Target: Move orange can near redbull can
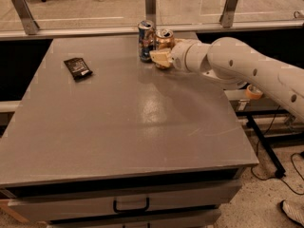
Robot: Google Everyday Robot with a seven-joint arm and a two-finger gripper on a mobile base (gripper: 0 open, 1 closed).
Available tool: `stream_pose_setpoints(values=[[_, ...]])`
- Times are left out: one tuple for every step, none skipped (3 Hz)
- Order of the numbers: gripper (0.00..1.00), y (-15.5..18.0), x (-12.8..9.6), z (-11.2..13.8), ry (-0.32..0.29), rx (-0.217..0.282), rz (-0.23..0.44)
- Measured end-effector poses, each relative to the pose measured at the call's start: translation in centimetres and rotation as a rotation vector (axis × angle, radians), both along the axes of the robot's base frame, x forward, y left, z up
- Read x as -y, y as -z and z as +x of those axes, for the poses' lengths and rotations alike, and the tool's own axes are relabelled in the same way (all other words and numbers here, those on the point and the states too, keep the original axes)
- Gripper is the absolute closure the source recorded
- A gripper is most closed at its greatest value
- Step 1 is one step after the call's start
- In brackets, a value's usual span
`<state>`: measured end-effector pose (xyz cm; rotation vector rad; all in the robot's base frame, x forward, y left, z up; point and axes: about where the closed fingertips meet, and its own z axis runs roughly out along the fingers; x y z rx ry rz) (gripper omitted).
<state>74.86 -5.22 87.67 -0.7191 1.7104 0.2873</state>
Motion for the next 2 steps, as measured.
stream_pose_setpoints(values=[[0.00, 0.2, 0.2, 0.0, 0.017, -0.012, 0.001], [0.00, -0.1, 0.7, -1.1, 0.034, -0.031, 0.002]])
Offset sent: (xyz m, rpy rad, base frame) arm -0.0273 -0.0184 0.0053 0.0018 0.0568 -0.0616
